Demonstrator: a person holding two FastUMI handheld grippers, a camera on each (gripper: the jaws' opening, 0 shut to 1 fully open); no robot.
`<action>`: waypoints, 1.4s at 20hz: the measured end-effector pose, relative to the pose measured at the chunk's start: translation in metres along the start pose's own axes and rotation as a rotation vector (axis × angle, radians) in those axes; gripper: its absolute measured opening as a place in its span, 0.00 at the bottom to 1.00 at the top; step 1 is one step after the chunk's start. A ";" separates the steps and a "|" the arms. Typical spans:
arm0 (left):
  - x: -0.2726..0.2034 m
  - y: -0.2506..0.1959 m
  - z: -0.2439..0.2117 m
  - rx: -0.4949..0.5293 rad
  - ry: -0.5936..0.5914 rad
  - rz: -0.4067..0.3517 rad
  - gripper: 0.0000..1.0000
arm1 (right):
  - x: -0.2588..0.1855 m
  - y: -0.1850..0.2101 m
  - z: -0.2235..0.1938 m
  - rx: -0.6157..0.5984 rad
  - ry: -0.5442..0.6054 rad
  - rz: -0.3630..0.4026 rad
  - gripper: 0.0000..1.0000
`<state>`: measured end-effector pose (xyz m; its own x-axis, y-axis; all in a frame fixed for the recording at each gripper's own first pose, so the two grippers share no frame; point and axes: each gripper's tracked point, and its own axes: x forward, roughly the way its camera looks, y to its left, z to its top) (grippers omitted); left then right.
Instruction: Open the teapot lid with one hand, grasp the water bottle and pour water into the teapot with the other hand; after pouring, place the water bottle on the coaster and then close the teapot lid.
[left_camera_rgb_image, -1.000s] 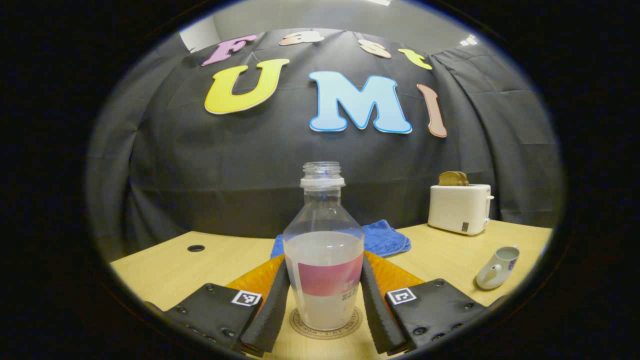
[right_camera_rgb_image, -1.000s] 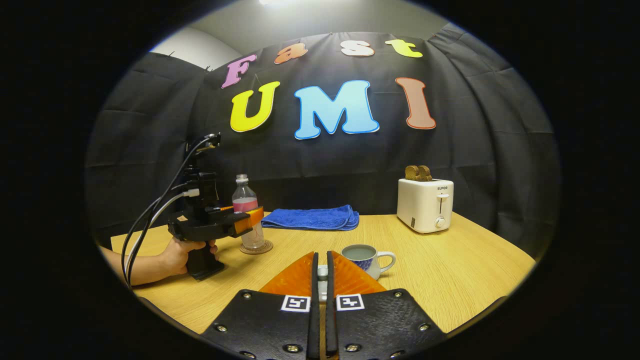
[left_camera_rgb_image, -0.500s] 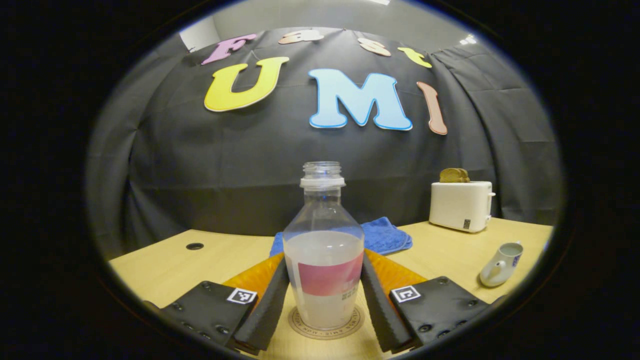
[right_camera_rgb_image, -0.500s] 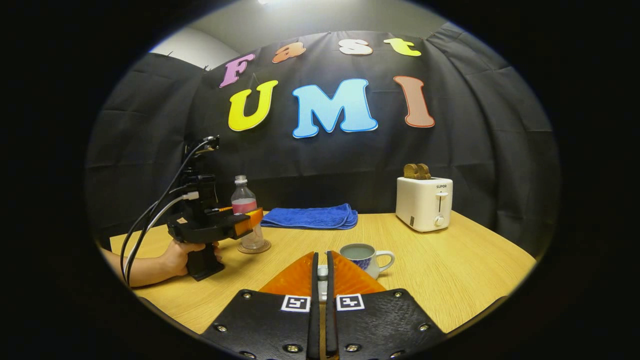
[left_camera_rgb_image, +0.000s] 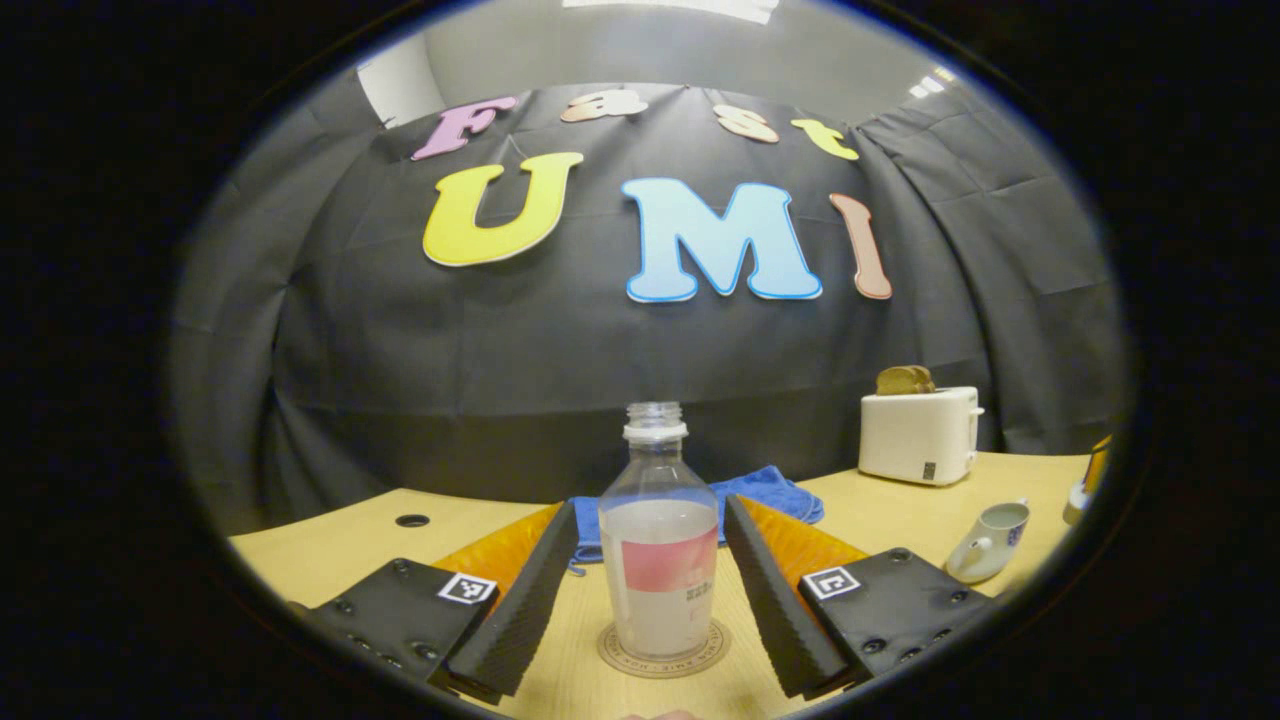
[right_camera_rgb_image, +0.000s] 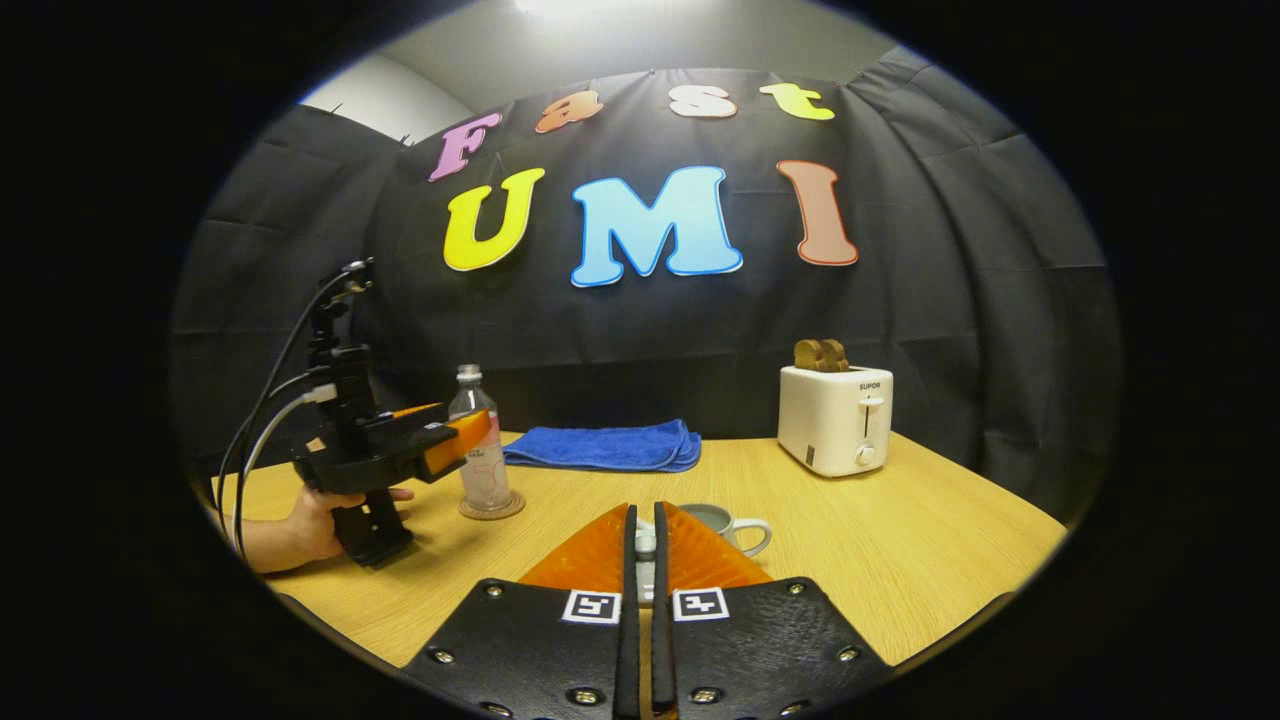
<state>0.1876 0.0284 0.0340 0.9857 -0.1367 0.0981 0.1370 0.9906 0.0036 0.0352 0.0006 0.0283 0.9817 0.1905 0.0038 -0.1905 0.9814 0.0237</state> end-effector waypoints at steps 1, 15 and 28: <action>-0.004 0.002 0.003 -0.006 -0.001 0.004 1.00 | 0.010 -0.006 0.003 -0.006 -0.012 -0.017 0.05; -0.151 0.006 0.046 -0.168 -0.074 0.019 1.00 | 0.091 -0.031 -0.026 0.009 0.056 -0.089 0.05; -0.160 -0.011 0.036 -0.126 -0.025 0.012 1.00 | 0.061 -0.032 -0.008 -0.075 0.010 -0.126 0.51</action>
<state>0.0248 0.0399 0.0541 0.9849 -0.1225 0.1225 0.1374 0.9829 -0.1222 0.1007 -0.0189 0.0199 0.9978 0.0658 -0.0046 -0.0659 0.9965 -0.0514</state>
